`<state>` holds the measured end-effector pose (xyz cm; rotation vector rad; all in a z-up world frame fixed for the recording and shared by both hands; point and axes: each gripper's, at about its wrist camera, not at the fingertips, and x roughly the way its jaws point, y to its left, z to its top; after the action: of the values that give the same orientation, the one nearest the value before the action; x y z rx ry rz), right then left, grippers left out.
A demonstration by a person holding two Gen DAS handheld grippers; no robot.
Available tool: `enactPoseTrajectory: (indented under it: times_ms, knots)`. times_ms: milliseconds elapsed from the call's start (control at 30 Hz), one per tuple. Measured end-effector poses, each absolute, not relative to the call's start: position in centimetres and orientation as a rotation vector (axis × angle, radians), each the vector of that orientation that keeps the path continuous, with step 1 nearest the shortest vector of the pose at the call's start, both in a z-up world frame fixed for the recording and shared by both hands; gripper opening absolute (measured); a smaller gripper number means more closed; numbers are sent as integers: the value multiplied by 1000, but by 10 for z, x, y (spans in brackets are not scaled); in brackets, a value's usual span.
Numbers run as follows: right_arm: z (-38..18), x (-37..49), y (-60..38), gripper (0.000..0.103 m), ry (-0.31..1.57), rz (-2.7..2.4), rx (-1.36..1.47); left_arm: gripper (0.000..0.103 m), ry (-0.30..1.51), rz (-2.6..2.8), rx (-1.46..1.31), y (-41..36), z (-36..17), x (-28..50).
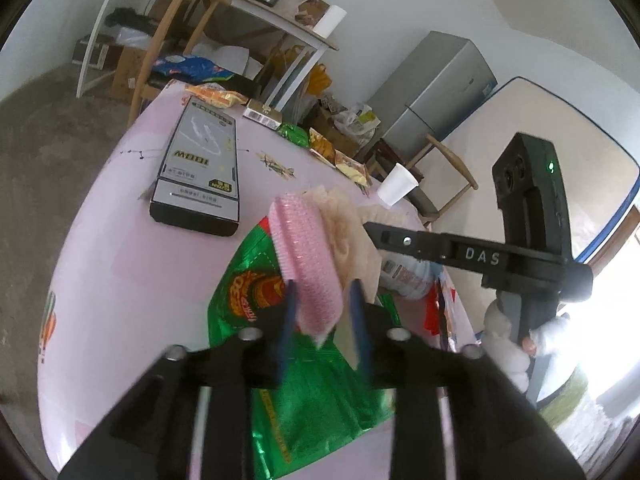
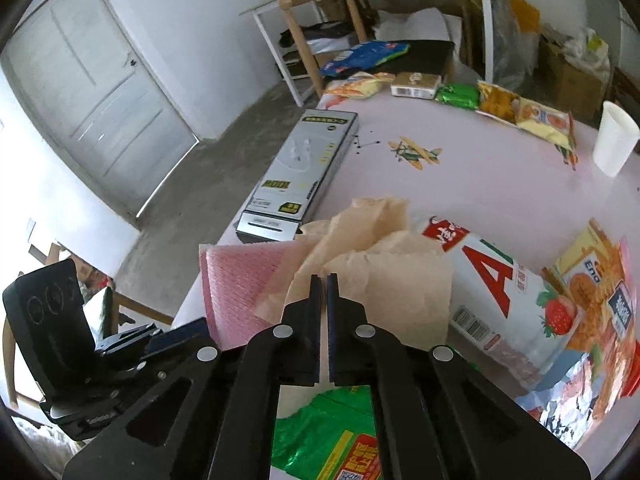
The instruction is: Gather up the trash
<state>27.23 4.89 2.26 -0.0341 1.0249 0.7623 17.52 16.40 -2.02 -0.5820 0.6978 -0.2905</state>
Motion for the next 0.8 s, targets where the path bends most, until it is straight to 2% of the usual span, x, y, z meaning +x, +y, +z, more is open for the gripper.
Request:
enactPoseTrajectory:
  times_ms: [67, 133, 200, 267, 300, 533, 633, 700, 733, 767, 800]
  knots:
    - [22, 271, 49, 3, 1037, 803, -11, 32, 703, -286, -592, 164, -22, 179]
    - [24, 268, 52, 10, 1036, 831, -9, 32, 716, -275, -595, 164, -24, 184]
    - [25, 264, 55, 36, 1025, 847, -23, 31, 746, -265, -615, 165, -29, 190]
    - [26, 260, 60, 48, 1016, 861, -50, 21, 757, -265, -630, 166, -32, 194]
    - [25, 259, 62, 48, 1016, 863, -62, 15, 759, -268, -631, 165, -34, 196]
    - [6, 263, 67, 48, 1056, 855, -84, 10, 737, -268, -634, 169, -38, 196]
    - [2, 265, 63, 45, 1060, 862, -47, 8, 737, -268, -648, 172, -41, 197]
    - [1, 267, 62, 32, 1060, 870, -29, 4, 732, -268, -653, 174, -41, 198]
    - [0, 268, 60, 30, 1066, 882, -6, 3, 731, -269, -658, 174, -41, 198]
    - [0, 269, 59, 20, 1069, 883, 7, 3, 730, -273, -669, 176, -42, 198]
    - [0, 269, 58, 3, 1068, 866, 8, 3, 728, -272, -676, 176, -42, 197]
